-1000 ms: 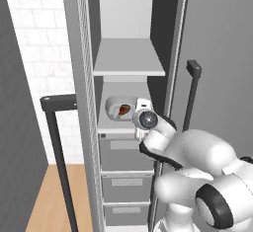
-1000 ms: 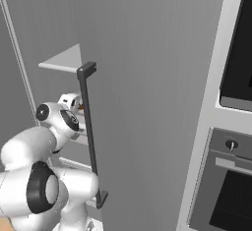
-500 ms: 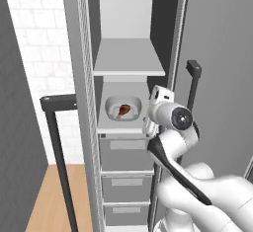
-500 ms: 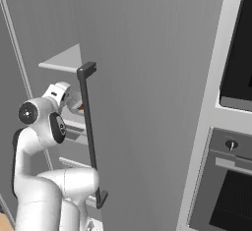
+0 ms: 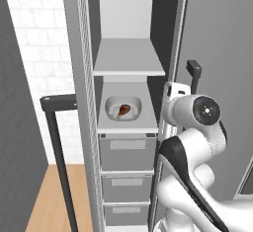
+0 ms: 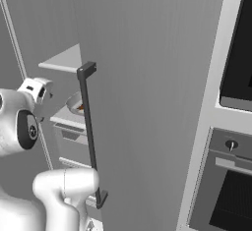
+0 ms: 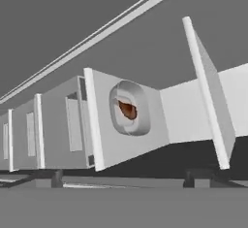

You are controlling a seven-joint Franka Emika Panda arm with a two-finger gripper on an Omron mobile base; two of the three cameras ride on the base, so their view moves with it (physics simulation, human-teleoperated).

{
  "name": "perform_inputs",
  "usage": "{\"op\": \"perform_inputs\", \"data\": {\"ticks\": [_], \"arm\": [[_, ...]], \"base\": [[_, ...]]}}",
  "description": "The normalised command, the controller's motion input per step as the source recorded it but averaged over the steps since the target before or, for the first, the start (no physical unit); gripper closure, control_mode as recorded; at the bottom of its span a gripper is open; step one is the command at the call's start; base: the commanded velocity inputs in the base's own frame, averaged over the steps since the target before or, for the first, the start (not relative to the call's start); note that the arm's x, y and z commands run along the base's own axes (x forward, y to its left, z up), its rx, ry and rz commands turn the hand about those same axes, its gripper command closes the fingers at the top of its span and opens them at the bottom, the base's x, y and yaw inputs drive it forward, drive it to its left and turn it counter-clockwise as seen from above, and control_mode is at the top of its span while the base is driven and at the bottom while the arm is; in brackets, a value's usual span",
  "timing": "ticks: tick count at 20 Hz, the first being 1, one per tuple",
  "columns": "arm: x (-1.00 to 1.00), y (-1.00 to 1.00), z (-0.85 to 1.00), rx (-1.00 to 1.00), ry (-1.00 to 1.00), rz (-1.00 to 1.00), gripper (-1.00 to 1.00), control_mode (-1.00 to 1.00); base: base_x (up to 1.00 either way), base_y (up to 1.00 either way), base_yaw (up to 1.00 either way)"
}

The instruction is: Take the meat container that has the chicken drumstick and place it on the second highest rack of the freezer. Then take the vegetable container that has the cucumber and carrot and place it on the highest rack of the freezer.

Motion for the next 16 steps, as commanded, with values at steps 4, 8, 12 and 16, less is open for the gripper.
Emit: {"op": "perform_inputs", "data": {"ticks": [4, 8, 12, 16], "arm": [[-0.88, -0.44, -0.63, -0.33, 0.63, 0.12, -1.0, -1.0], [-0.25, -0.44, -0.99, -0.37, 0.41, 0.28, -1.0, -1.0], [-0.03, -0.16, -0.7, -0.36, 0.09, 0.57, -1.0, -1.0], [-0.38, -0.11, -0.16, -0.1, -0.04, 0.49, -1.0, -1.0]], "base": [[0.0, 0.0, 0.0], [0.0, 0.0, 0.0], [0.0, 0.0, 0.0], [0.0, 0.0, 0.0]]}}
